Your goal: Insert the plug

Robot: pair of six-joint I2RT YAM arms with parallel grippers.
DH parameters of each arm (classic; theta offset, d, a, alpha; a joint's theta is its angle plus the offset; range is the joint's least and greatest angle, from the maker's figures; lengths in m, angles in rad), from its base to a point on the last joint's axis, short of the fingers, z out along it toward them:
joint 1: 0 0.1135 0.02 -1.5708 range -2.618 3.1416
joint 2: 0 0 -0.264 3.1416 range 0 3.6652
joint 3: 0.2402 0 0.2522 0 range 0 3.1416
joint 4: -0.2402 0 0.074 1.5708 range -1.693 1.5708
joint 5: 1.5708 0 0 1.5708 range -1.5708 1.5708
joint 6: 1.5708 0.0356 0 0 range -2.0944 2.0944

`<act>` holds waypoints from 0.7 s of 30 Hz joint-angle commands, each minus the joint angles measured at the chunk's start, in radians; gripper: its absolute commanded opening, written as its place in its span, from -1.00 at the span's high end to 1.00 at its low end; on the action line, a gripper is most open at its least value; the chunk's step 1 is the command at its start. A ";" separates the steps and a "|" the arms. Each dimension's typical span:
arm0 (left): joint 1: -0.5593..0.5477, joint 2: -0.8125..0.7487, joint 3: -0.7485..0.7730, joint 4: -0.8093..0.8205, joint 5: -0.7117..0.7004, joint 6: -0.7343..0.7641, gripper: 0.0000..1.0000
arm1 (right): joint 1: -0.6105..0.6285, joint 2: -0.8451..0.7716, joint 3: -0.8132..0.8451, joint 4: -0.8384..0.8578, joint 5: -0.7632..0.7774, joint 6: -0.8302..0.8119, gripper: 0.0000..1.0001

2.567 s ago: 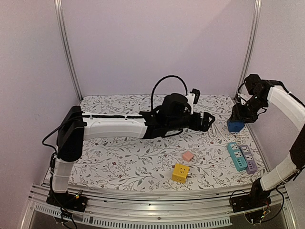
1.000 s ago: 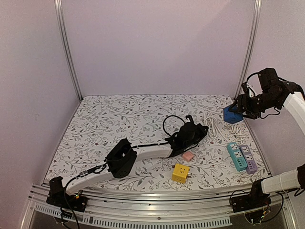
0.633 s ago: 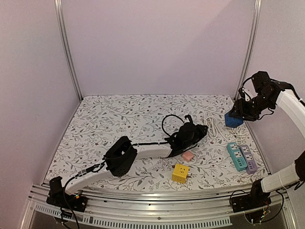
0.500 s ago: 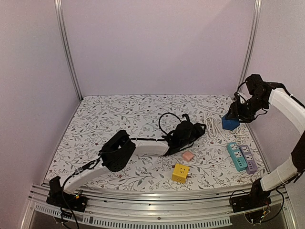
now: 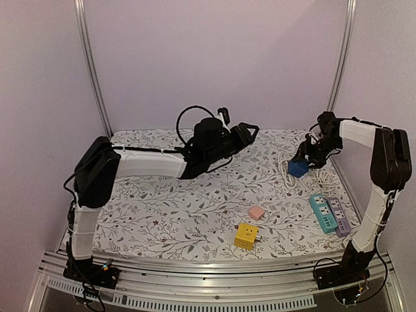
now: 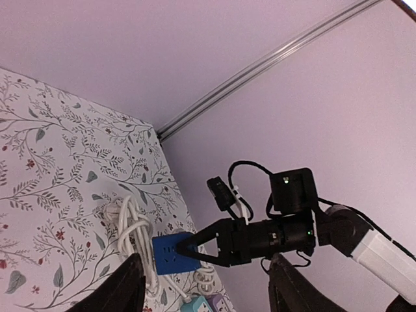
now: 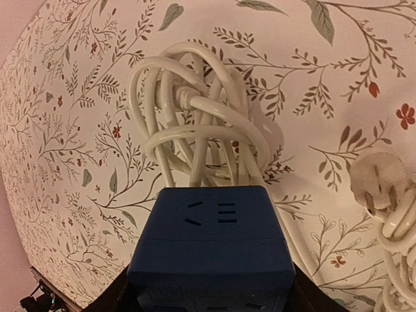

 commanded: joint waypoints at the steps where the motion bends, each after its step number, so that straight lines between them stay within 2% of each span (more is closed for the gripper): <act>1: 0.005 -0.191 -0.243 -0.009 0.027 0.109 -0.30 | 0.017 0.084 0.051 0.108 -0.222 0.012 1.00; 7: 0.018 -0.419 -0.464 -0.055 0.001 0.171 -0.31 | 0.147 0.216 0.152 0.092 -0.370 -0.013 1.00; 13: 0.040 -0.592 -0.615 -0.145 -0.042 0.218 -0.31 | 0.330 0.314 0.257 0.176 -0.425 0.082 1.00; 16: 0.050 -0.692 -0.679 -0.233 -0.089 0.258 -0.31 | 0.430 0.372 0.355 0.209 -0.438 0.150 1.00; 21: 0.070 -0.869 -0.783 -0.360 -0.187 0.311 -0.32 | 0.562 0.500 0.613 0.208 -0.470 0.226 1.00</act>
